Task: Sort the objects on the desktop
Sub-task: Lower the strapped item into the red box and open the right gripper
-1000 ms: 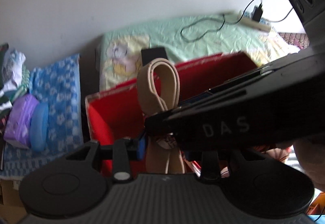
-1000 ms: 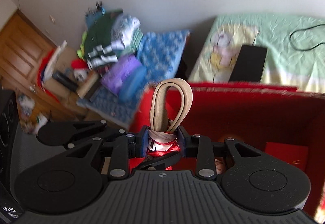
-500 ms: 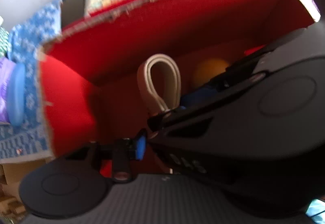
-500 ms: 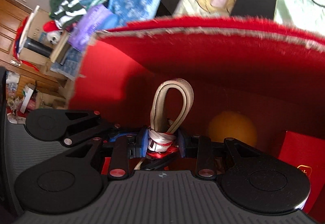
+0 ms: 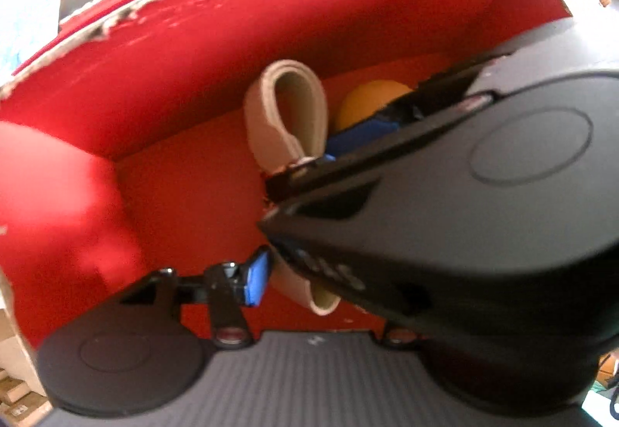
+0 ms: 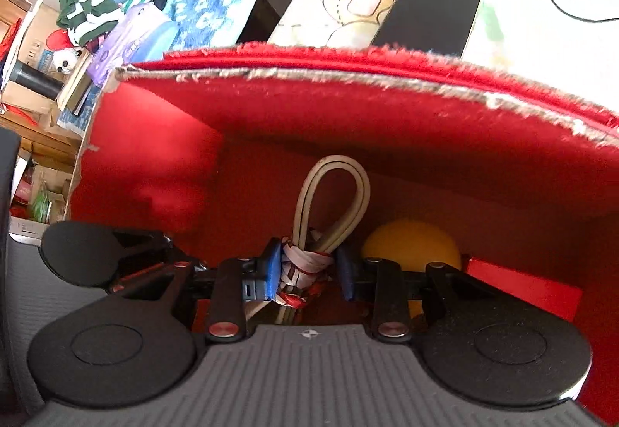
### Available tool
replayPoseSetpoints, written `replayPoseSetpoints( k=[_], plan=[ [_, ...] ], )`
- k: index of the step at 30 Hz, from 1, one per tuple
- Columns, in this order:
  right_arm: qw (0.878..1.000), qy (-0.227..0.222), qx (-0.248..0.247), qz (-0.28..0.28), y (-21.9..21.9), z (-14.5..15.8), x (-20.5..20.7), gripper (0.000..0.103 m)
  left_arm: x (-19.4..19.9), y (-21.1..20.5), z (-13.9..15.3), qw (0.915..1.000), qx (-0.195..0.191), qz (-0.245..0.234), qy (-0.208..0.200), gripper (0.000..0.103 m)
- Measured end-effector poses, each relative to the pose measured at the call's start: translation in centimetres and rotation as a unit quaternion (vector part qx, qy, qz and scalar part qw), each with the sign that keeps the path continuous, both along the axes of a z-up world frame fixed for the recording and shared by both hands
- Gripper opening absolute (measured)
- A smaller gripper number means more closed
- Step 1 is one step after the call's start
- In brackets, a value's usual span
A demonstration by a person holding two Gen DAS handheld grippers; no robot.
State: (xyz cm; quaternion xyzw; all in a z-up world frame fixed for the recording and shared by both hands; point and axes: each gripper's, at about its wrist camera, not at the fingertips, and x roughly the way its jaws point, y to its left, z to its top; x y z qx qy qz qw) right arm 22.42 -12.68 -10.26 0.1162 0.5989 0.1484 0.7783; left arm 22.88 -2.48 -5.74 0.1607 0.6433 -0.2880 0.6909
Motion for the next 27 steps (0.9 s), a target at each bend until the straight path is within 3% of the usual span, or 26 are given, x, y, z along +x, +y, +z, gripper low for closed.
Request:
replayPoseSetpoints(
  k=[6, 11, 13, 18, 27],
  plan=[
    [1.0, -0.003, 0.0, 0.01, -0.5, 0.4, -0.2, 0.035, -0.3, -0.3, 0.4, 0.9997, -0.019, -0.013, 0.009, 0.056],
    [0.999, -0.032, 0.019, -0.006, -1.3, 1.7, -0.7, 0.037, -1.1, 1.0, 2.1, 0.9986, -0.041, -0.028, -0.019, 0.075],
    [0.998, -0.046, 0.03, -0.018, -1.6, 2.0, -0.8, 0.037, -1.0, 1.8, 2.5, 0.9985, -0.038, -0.023, -0.032, 0.076],
    [0.996, -0.074, 0.042, -0.025, -0.7, 2.2, -0.4, 0.036, 0.1, 3.1, 1.6, 0.9995, -0.026, 0.004, -0.015, 0.071],
    [0.997, -0.066, 0.027, -0.019, 0.4, 1.4, 0.5, 0.034, -0.4, 3.0, 1.8, 0.9992, -0.033, -0.009, -0.019, 0.068]
  ],
)
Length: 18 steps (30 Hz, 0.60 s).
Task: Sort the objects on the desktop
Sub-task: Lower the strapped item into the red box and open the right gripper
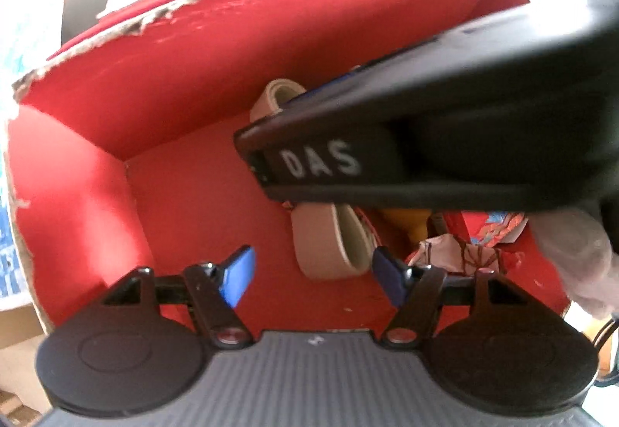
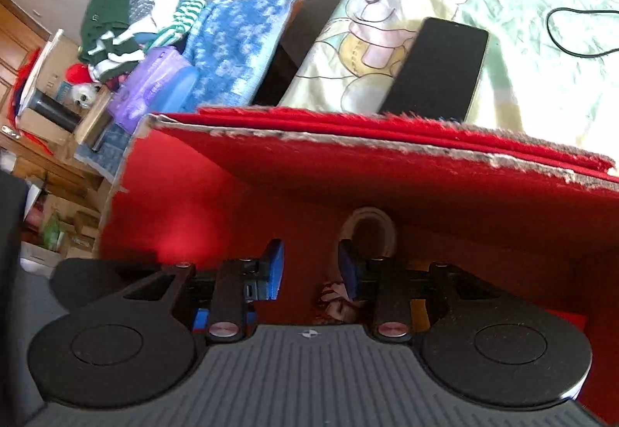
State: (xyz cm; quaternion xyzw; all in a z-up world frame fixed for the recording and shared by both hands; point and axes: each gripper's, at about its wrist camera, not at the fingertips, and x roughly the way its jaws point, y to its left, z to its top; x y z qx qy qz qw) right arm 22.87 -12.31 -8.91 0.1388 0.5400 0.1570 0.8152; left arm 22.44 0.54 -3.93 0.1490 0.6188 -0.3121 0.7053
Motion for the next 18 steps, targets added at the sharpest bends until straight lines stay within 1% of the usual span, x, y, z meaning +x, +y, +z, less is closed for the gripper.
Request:
replayPoseSetpoints(
  k=[1, 2, 4, 8, 12, 18],
  plan=[
    [1.0, 0.006, -0.002, 0.003, -0.1, 0.0, -0.1, 0.034, -0.1, 0.1, 0.1, 1.0, -0.004, -0.002, 0.0, 0.068],
    [1.0, 0.021, 0.002, 0.006, -0.2, -0.3, -0.2, 0.034, -0.1, 0.2, 0.1, 0.9999, -0.009, -0.002, 0.004, 0.068],
    [1.0, 0.027, 0.009, 0.007, -0.5, -0.4, -0.5, 0.034, -0.1, 0.3, 0.0, 0.9998, -0.013, -0.003, 0.012, 0.068],
    [0.999, 0.035, 0.017, 0.002, -1.0, -0.5, -0.9, 0.034, -0.2, 0.8, -0.1, 0.9998, -0.013, -0.003, 0.013, 0.068],
    [0.998, 0.049, 0.033, 0.002, -1.4, -0.7, -1.1, 0.034, 0.6, 2.0, -0.1, 0.9996, -0.018, 0.015, 0.018, 0.068],
    [0.999, 0.024, 0.034, -0.012, -1.7, 0.3, -2.3, 0.034, 1.1, 3.6, 0.4, 0.9988, -0.024, 0.043, 0.003, 0.07]
  ],
)
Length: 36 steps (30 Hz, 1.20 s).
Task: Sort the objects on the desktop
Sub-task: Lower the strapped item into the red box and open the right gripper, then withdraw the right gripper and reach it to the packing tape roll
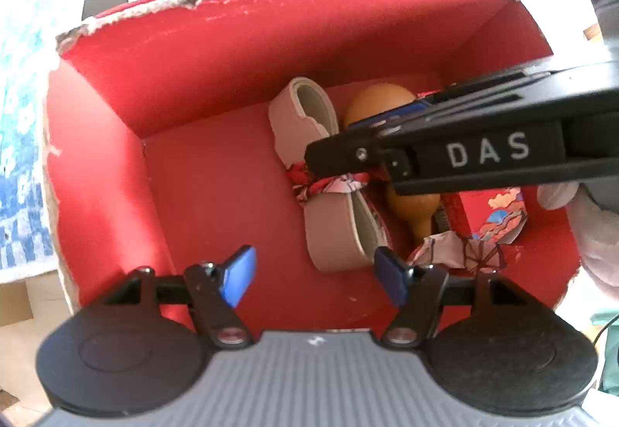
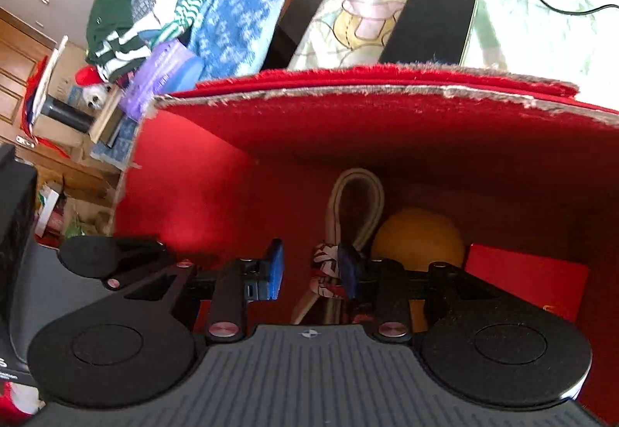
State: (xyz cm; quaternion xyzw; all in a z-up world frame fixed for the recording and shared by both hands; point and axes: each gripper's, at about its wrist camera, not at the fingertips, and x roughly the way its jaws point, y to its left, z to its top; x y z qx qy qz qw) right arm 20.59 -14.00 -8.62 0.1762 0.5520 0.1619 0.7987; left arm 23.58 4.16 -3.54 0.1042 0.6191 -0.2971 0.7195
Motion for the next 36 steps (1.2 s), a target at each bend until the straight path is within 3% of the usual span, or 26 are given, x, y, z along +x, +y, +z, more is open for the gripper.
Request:
replayPoseSetpoints(
  k=[7, 14, 20, 25, 36],
  plan=[
    [0.999, -0.028, -0.037, -0.009, 0.1, 1.1, -1.0, 0.034, -1.8, -1.8, 1.1, 0.998, 0.019, 0.023, -0.056, 0.074],
    [0.997, -0.042, -0.042, -0.04, -0.5, 2.3, -2.5, 0.035, -3.2, -2.4, 2.3, 0.992, 0.04, 0.053, -0.107, 0.074],
    [0.993, -0.072, -0.07, -0.067, -0.9, 3.3, -4.6, 0.037, -4.4, -2.5, 3.6, 0.9884, 0.038, 0.076, -0.126, 0.075],
    [0.991, -0.075, -0.066, -0.084, -1.3, 2.8, -5.7, 0.037, -5.6, -2.5, 3.9, 0.98, 0.064, 0.089, -0.166, 0.08],
    [0.989, -0.096, -0.042, -0.101, -1.5, 3.3, -7.7, 0.038, -6.9, -1.1, 4.7, 0.9705, 0.073, 0.133, -0.187, 0.08]
  ],
)
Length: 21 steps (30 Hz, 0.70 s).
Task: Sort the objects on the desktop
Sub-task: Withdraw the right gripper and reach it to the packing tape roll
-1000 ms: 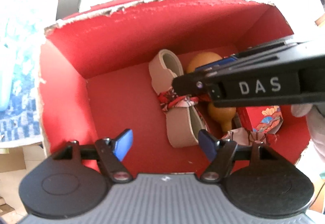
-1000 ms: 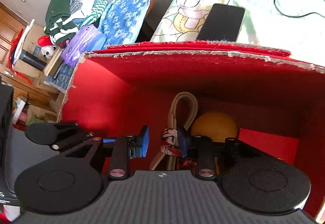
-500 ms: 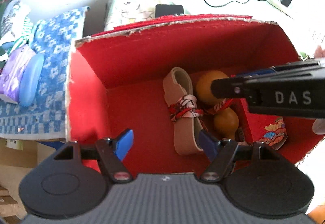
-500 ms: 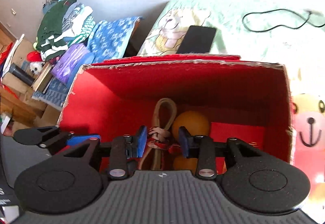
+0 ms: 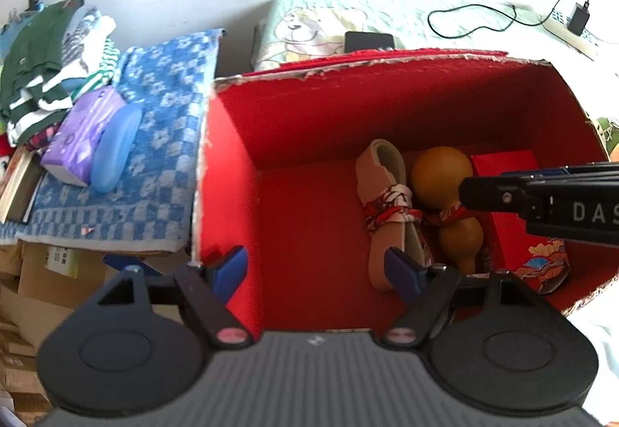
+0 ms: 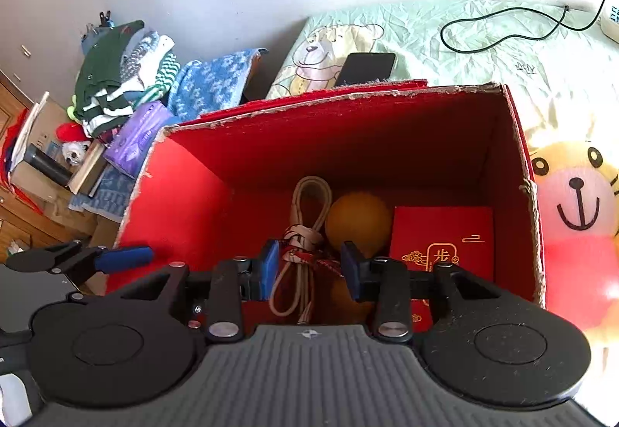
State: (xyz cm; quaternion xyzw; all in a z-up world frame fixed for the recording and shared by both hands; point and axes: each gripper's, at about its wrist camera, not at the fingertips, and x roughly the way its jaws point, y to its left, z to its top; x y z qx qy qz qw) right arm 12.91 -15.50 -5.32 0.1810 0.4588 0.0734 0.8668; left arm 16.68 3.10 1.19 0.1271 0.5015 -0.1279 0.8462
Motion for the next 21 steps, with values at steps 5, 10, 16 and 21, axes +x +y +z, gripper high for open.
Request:
replayPoseSetpoints(
  k=[5, 10, 16, 21],
  plan=[
    [1.0, -0.016, 0.004, 0.004, 0.1, 0.3, -1.0, 0.04, -0.7, 0.5, 0.5, 0.9997, 0.0, 0.023, -0.01, 0.08],
    [0.999, -0.042, 0.003, 0.009, 0.1, 1.1, -2.4, 0.04, -1.9, 0.8, 1.4, 0.9986, 0.0, 0.049, -0.019, 0.081],
    [0.996, -0.085, -0.003, 0.033, 0.0, 2.8, -4.5, 0.04, -3.7, 0.6, 2.3, 0.9963, 0.001, 0.079, -0.032, 0.089],
    [0.992, -0.113, -0.002, 0.059, 0.1, 4.0, -6.5, 0.04, -5.2, 1.0, 2.9, 0.9935, -0.007, 0.108, -0.034, 0.089]
  ],
)
